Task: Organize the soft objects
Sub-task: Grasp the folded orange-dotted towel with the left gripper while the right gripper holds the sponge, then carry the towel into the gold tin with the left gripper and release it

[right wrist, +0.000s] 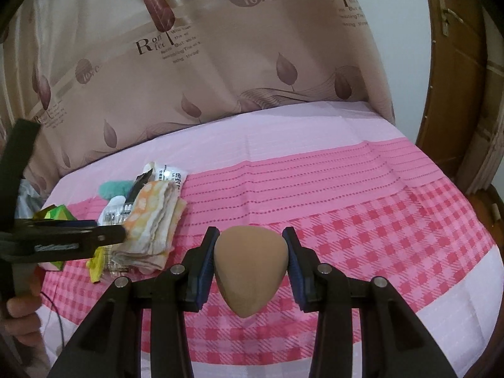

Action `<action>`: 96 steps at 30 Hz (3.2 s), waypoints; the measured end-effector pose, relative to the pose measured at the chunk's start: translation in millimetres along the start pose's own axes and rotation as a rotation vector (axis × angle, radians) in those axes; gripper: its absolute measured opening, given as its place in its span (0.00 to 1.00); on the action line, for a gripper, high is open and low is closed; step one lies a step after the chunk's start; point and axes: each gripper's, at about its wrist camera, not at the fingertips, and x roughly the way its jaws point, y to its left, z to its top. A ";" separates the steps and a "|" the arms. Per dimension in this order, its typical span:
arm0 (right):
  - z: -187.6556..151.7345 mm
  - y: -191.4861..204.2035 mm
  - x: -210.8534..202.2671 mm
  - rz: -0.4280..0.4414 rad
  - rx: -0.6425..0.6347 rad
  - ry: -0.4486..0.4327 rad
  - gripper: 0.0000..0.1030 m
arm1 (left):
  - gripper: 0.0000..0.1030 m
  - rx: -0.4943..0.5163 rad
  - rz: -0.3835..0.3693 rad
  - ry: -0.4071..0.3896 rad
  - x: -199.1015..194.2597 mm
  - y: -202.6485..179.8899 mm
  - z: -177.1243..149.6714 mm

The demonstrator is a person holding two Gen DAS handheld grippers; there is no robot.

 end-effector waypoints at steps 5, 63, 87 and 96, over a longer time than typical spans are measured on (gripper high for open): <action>-0.3 -1.3 -0.4 0.019 0.006 -0.003 0.36 | 0.60 -0.018 0.036 0.042 24.5 -4.1 8.1; -10.0 18.1 9.1 0.020 -0.068 0.030 0.37 | 0.18 -0.250 0.398 -0.109 -122.7 245.4 -52.3; -17.4 32.4 19.1 -0.017 -0.136 0.046 0.37 | 0.21 -0.416 0.583 0.075 -71.9 392.3 -125.0; -20.3 37.5 21.1 -0.019 -0.160 0.045 0.37 | 0.32 -0.436 0.579 0.050 -82.3 391.2 -128.4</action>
